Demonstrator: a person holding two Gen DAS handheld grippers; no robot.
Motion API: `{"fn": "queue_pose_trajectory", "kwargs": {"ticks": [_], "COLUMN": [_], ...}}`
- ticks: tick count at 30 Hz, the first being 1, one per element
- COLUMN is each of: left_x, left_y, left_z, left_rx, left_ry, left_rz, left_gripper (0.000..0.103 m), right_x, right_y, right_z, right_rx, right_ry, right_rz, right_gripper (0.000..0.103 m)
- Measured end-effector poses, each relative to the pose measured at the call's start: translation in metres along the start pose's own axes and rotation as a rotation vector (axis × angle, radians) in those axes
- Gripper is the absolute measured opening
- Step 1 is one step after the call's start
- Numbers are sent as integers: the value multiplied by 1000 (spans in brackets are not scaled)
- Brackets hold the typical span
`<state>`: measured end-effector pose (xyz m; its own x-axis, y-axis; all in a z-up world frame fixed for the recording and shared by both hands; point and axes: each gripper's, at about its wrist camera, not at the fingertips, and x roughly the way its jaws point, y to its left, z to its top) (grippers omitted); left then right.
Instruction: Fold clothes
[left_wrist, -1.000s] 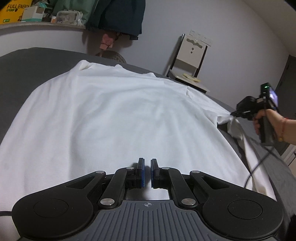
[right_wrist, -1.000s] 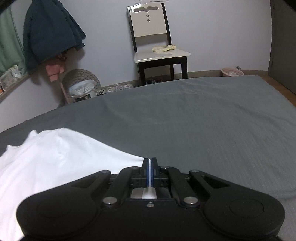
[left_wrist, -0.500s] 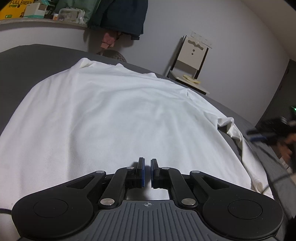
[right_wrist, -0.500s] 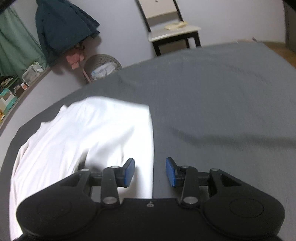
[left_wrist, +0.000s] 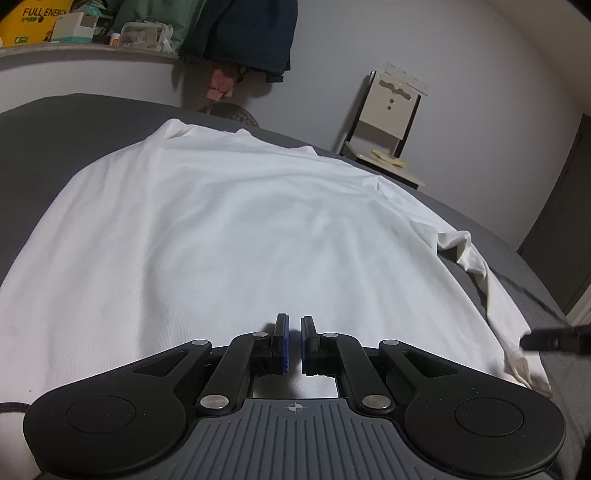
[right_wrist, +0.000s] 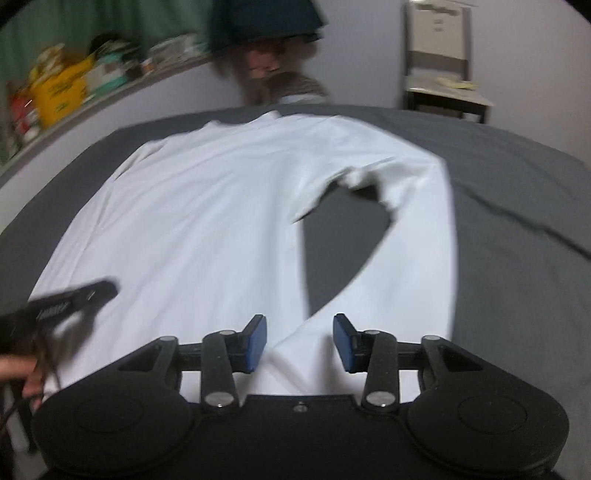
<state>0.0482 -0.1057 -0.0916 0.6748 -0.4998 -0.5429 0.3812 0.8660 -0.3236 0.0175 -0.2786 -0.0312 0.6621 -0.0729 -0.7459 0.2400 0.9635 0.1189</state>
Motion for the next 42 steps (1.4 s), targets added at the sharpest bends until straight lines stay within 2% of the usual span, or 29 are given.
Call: {"fn": "queue_pose_trajectory", "kwargs": {"ticks": [4, 6, 7, 14, 16, 20, 25, 28, 33, 36, 38, 39, 41, 42], "left_x": [0, 0, 0, 3, 4, 4, 5, 5, 5, 5, 5, 6, 7, 8], "left_y": [0, 1, 2, 7, 6, 3, 3, 4, 6, 9, 11, 11, 12, 12], "left_z": [0, 0, 1, 3, 3, 2, 0, 0, -1, -2, -2, -2, -2, -2], "left_rx": [-4, -8, -10, -39, -41, -20, -7, -3, -5, -23, -39, -46, -56, -60], "left_ry": [1, 2, 3, 12, 13, 9, 0, -3, -9, -9, -9, -10, -10, -10], "left_rz": [-2, -6, -8, -26, -27, -21, -20, -20, -24, -31, -40, -44, -49, -50], "left_gripper": [4, 4, 4, 4, 4, 4, 4, 4, 4, 4, 4, 4, 4, 4], "right_x": [6, 7, -2, -69, -95, -117, -93, -68, -24, -6, 1, -1, -13, -18], "right_y": [14, 16, 5, -73, -121, -221, -318, -352, -382, -383, -385, -387, -388, -390], "right_z": [-10, -13, -9, 19, 32, 45, 43, 43, 37, 25, 21, 17, 5, -2], "right_rx": [-50, -62, -19, 289, 414, 645, 834, 868, 910, 909, 899, 908, 932, 938], "right_ry": [14, 10, -20, -231, -313, -383, -356, -327, -252, -213, -196, -218, -284, -299], "right_rz": [-38, -62, -63, -80, -132, -222, -316, -391, -476, -479, -428, -406, -382, -350], "right_gripper": [41, 17, 5, 5, 5, 5, 4, 4, 4, 4, 8, 13, 50, 51]}}
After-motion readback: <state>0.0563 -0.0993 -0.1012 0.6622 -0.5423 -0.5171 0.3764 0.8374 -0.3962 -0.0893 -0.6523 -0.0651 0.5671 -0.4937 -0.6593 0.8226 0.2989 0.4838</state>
